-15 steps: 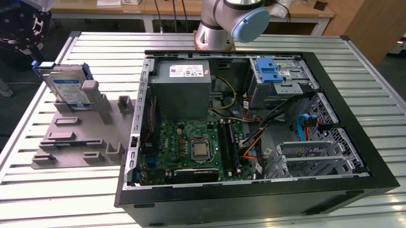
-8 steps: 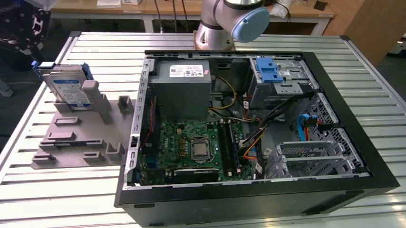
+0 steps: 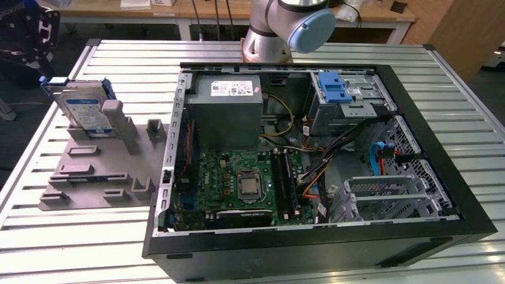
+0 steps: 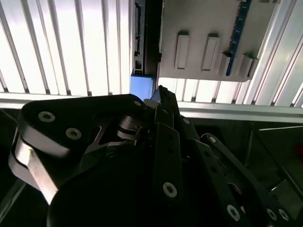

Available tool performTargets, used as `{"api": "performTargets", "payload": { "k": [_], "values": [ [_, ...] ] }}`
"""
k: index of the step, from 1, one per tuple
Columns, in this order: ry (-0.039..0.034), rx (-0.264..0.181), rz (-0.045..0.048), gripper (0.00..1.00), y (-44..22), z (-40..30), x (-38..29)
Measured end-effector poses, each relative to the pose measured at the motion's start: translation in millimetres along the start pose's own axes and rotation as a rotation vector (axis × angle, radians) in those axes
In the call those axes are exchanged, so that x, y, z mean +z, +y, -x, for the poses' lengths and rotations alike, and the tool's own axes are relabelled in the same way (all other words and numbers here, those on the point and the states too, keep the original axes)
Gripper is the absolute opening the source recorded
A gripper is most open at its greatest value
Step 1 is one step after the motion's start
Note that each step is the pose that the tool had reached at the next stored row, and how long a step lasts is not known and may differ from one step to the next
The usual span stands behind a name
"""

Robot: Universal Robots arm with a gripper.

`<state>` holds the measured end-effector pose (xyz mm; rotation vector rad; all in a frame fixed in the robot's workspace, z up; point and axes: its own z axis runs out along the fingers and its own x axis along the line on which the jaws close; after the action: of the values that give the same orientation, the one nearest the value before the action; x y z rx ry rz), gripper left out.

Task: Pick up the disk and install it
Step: 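Pick up the disk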

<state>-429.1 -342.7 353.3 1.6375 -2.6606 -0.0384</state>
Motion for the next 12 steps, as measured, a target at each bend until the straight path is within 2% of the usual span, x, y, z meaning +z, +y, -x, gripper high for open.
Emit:
{"api": "performTargets", "payload": {
  "k": [12],
  "values": [
    [0.0062,-0.218,-0.0013,0.11,0.0,0.0,0.9]
  ]
}}
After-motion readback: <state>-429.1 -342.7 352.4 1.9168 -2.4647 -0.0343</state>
